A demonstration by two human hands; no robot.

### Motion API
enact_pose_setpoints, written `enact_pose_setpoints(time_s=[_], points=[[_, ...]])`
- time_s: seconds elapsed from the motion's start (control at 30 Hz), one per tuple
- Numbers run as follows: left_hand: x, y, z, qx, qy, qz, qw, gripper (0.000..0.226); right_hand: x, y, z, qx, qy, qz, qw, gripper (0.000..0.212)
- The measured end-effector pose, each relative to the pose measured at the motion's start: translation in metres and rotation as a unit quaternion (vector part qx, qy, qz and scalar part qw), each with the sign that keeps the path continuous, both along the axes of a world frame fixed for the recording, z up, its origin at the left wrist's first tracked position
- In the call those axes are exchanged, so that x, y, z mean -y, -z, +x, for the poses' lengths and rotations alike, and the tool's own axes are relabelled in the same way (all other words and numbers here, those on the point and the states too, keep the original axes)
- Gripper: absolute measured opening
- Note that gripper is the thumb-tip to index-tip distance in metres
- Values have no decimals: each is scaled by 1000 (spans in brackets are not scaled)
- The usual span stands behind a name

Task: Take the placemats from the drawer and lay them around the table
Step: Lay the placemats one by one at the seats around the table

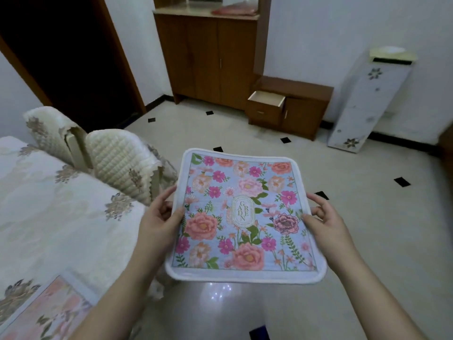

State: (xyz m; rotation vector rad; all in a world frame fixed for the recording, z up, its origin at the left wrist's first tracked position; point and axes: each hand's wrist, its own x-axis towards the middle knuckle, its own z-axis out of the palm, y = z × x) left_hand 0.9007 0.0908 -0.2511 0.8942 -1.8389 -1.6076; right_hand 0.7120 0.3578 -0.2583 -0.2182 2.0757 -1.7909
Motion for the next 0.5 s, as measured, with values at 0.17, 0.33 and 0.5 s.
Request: enact_pose_setpoints(time_s=[0.17, 0.33, 0.5], points=[[-26, -5, -54, -2, 20, 8, 1000, 43, -25, 5, -48, -2, 18, 12, 1000, 40], [-22, 4, -83, 15, 12, 4, 1000, 43, -22, 9, -76, -5, 15, 16, 1000, 38], [1, 14, -102, 15, 3, 35, 999, 44, 11, 11, -102, -23, -13, 34, 999, 42]])
